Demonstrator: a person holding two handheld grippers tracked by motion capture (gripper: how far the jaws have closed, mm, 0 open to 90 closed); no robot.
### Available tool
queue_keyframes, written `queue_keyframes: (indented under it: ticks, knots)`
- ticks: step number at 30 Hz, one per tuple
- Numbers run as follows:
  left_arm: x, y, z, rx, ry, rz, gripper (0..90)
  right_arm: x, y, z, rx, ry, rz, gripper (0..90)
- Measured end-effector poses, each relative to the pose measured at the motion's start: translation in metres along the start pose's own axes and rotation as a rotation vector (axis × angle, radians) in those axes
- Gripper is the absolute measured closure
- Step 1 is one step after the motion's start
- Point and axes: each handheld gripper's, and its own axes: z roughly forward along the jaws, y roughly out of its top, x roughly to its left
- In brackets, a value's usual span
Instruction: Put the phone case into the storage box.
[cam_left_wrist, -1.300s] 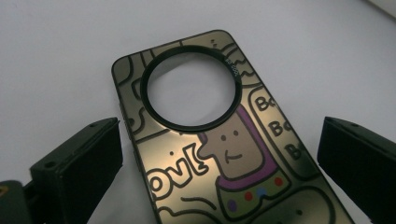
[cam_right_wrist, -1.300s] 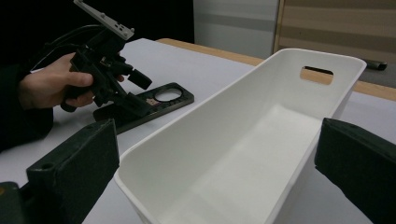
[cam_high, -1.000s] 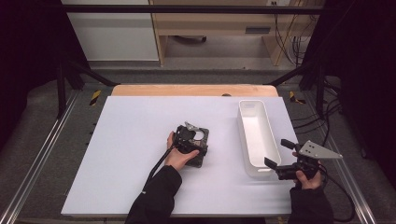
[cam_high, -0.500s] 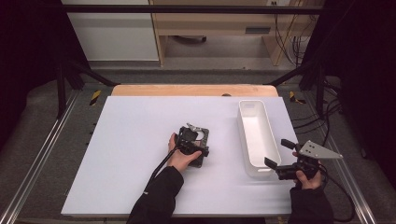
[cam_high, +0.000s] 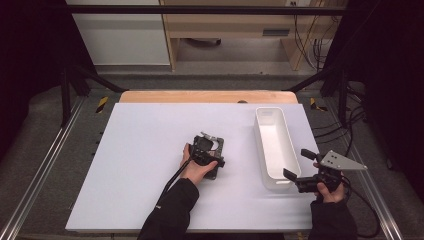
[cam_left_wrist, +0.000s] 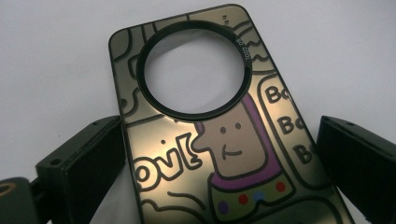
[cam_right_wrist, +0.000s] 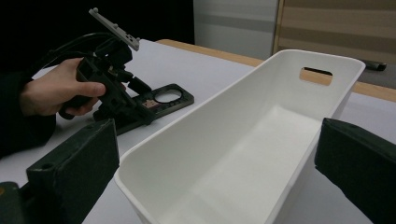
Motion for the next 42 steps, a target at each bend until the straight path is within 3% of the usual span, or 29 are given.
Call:
queue_keyframes:
  ticks: [13,24,36,42]
  knots:
    - [-0.002,0.001,-0.003,0.022,0.020,-0.017,5.0,0.000,0.000,-0.001,-0.002,0.002,0.002,0.3]
    - [-0.003,0.000,-0.006,0.012,0.032,-0.031,8.5,0.000,0.000,0.000,-0.003,0.004,0.004,0.3]
    - [-0.005,0.000,-0.009,0.005,0.038,-0.014,11.0,0.000,0.000,-0.001,-0.005,0.007,0.006,0.2]
    - [-0.006,0.000,-0.010,0.001,0.053,0.013,11.6,-0.001,0.000,-0.001,-0.006,0.009,0.006,0.3]
